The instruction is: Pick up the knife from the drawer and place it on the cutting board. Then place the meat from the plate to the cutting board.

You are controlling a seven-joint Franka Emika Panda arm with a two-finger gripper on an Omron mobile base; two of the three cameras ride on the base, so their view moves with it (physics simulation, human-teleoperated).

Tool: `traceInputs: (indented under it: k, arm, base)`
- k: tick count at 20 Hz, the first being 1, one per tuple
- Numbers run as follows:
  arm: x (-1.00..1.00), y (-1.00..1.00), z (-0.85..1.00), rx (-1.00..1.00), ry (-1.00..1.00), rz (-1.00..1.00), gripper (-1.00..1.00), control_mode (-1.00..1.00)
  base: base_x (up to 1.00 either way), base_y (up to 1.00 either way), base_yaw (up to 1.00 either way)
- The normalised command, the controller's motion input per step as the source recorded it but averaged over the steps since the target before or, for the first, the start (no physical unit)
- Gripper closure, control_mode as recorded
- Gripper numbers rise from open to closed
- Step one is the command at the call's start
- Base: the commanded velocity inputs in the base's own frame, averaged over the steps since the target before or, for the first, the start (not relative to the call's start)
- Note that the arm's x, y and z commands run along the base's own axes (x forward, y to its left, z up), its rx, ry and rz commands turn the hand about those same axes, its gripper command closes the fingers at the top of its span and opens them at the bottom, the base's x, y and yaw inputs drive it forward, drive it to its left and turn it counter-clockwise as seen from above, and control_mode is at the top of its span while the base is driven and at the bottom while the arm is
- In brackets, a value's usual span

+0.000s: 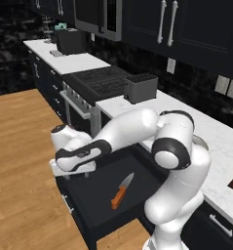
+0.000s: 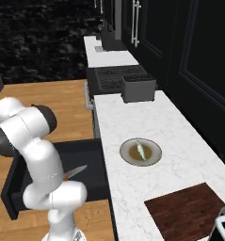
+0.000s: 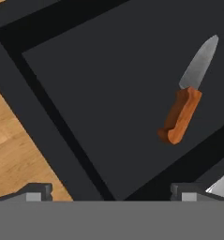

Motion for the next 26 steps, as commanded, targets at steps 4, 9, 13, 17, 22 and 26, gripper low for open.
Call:
traceInputs:
  k: [4,9,13,17,22,26]
  arm:
    - [-0.14,-1.00,-0.01,0.15,0.00,-0.01,-1.00,-1.00]
    - [-0.01,-0.74,-0.02,0.09,-0.01,0.00,-1.00,-1.00]
    - [0.00,-0.61,-0.16,0.01,0.00,0.00,-1.00,-1.00]
    - [0.00,-0.66,-0.18,0.01,0.00,0.00,-1.00,-1.00]
    - [0.00,-0.52,-0.12,0.04,0.00,0.00,-1.00,-1.00]
    - [0.01,-0.32,-0.16,0.02,0.00,0.00,-1.00,-1.00]
  base:
    - [0.00,0.00,0.00]
    - [0.00,0.00,0.00]
    - [0.00,0.00,0.00]
    - [0.00,0.00,0.00]
    - [0.00,0.00,0.00]
    - [0.00,0.00,0.00]
